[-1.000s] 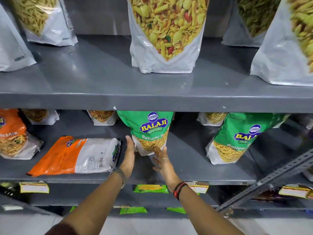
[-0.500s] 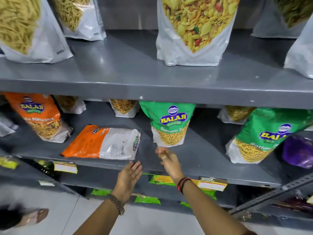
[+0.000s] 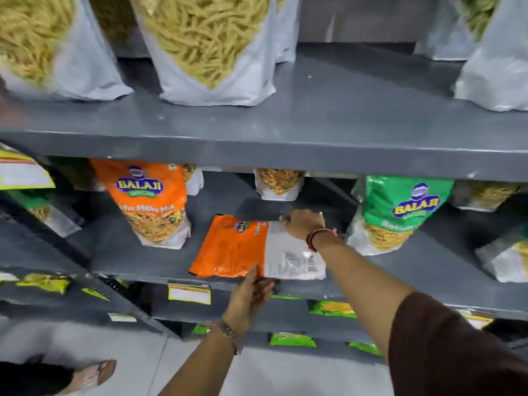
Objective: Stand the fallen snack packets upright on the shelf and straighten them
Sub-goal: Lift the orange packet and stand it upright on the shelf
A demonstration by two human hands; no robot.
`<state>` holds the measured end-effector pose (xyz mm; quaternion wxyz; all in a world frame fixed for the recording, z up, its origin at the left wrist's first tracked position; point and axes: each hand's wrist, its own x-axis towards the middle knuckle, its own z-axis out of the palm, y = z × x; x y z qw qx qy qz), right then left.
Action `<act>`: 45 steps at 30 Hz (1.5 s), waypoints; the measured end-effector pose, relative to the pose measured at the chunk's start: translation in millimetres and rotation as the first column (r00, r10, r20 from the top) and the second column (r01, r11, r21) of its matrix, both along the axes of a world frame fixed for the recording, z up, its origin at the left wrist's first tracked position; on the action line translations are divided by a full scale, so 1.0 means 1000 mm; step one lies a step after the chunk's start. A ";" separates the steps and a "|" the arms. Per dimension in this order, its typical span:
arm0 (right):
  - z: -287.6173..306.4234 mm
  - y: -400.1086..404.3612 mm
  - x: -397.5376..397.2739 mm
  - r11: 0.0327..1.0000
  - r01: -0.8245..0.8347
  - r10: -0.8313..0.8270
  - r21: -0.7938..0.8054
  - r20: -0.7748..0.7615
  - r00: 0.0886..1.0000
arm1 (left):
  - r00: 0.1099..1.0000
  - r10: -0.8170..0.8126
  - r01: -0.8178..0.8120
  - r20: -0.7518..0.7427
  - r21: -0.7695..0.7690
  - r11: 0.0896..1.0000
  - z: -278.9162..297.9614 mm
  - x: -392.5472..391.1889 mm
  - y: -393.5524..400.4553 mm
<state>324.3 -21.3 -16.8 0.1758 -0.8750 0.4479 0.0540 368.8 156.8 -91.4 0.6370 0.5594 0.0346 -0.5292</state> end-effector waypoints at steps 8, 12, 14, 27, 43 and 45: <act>0.014 -0.002 0.029 0.916 0.225 -0.231 0.333 -0.023 0.973 | 0.996 -0.074 0.075 0.041 -0.016 0.997 -0.004 0.020 0.013; 0.016 0.004 0.010 0.886 0.270 -0.285 0.378 -0.017 0.958 | 0.993 -0.031 0.043 0.117 -0.096 0.994 0.004 0.036 0.025; 0.005 0.005 -0.002 0.843 0.324 -0.364 0.430 0.012 0.931 | 0.989 -0.025 0.045 0.147 -0.133 0.990 0.009 0.047 0.030; -0.008 0.024 -0.017 0.779 0.276 -0.626 0.564 0.664 0.409 | 0.807 -0.016 0.211 0.590 -0.263 0.941 0.084 0.106 0.003; -0.038 0.055 -0.035 0.641 0.327 -0.767 0.694 0.570 0.293 | 0.809 -0.441 0.459 0.388 0.051 0.887 0.060 0.060 0.000; -0.043 0.072 -0.036 0.632 0.378 -0.775 0.676 0.546 0.319 | 0.817 -0.417 0.425 0.398 0.072 0.902 0.053 0.063 -0.019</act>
